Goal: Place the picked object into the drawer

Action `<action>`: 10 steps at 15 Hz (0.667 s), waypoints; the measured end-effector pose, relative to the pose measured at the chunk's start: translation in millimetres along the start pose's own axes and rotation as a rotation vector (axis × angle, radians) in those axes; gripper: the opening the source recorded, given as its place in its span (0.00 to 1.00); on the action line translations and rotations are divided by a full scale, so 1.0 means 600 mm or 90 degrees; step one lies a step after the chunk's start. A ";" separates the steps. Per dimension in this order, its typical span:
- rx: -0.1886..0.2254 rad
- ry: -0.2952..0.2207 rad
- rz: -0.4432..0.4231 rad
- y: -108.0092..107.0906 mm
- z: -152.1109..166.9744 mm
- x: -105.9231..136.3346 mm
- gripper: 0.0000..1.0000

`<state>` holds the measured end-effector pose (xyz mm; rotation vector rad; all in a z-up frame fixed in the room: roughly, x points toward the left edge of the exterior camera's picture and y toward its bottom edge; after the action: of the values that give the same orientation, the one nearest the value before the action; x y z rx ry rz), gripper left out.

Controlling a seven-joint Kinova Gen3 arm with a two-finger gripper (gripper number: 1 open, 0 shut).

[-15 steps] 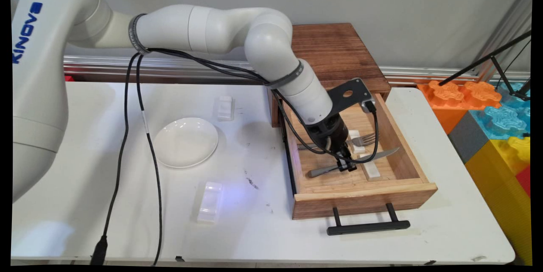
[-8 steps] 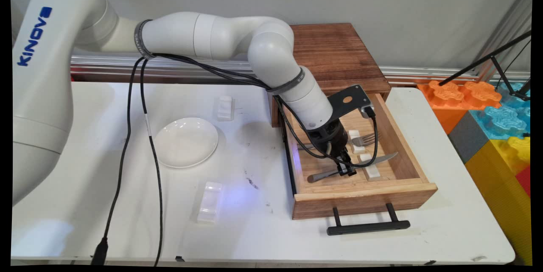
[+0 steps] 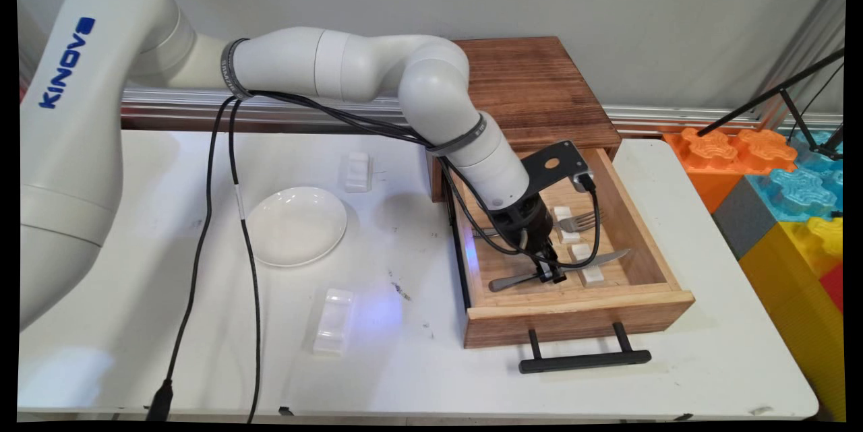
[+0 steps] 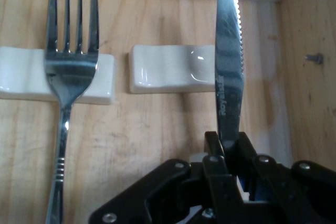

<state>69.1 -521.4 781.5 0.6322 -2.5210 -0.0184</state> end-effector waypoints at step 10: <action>0.003 0.000 -0.008 -0.008 0.012 -0.004 0.00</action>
<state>69.3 -525.6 773.3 0.6495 -2.5185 -0.0165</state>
